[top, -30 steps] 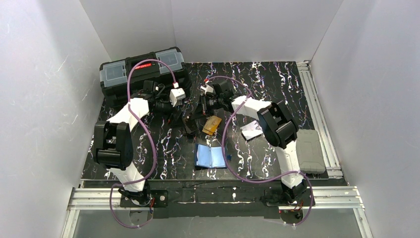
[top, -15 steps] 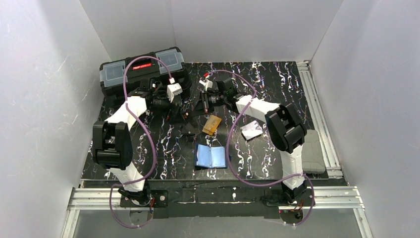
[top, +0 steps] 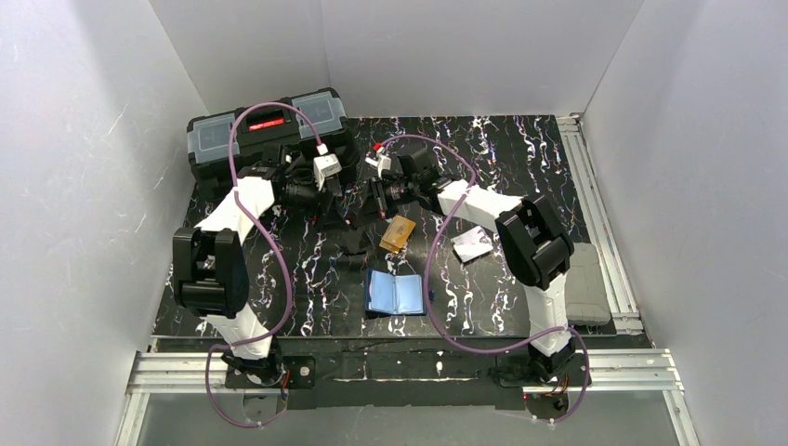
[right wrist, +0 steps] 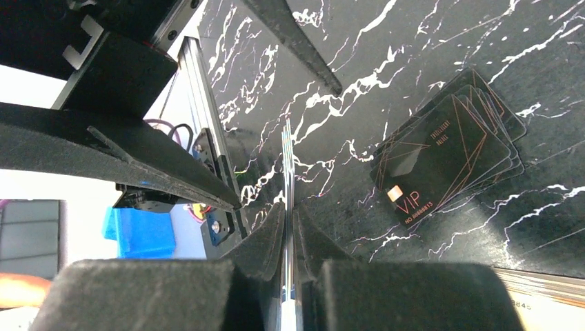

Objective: Put the credit cards into the card holder
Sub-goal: Pick up the credit card from the center of the board.

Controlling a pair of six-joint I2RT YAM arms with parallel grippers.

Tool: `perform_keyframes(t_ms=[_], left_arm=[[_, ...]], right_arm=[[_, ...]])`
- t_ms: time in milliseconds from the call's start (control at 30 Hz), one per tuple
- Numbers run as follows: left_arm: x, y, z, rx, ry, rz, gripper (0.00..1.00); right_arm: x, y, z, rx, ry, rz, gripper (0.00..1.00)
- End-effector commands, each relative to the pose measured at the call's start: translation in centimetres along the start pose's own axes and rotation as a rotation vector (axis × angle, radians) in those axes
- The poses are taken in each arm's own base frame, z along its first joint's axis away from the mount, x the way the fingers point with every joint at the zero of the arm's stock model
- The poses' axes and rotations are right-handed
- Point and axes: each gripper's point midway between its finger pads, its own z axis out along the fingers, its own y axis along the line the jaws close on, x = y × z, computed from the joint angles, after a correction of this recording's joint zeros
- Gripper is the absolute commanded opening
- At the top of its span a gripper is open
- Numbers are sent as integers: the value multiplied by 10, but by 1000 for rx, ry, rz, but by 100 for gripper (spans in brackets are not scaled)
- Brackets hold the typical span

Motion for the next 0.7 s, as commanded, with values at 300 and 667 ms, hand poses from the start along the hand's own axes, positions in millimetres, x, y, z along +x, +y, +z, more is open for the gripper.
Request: perform_keyframes(t_ms=[300,667], left_arm=[[-17,-45,-22,182,-53,34,80],[-20,-60,-28,265,-40,26,50]], right_arm=[[-14,58,-29,-53,-16,-256,1],[-21,86,-20,-89,1,-331,1]])
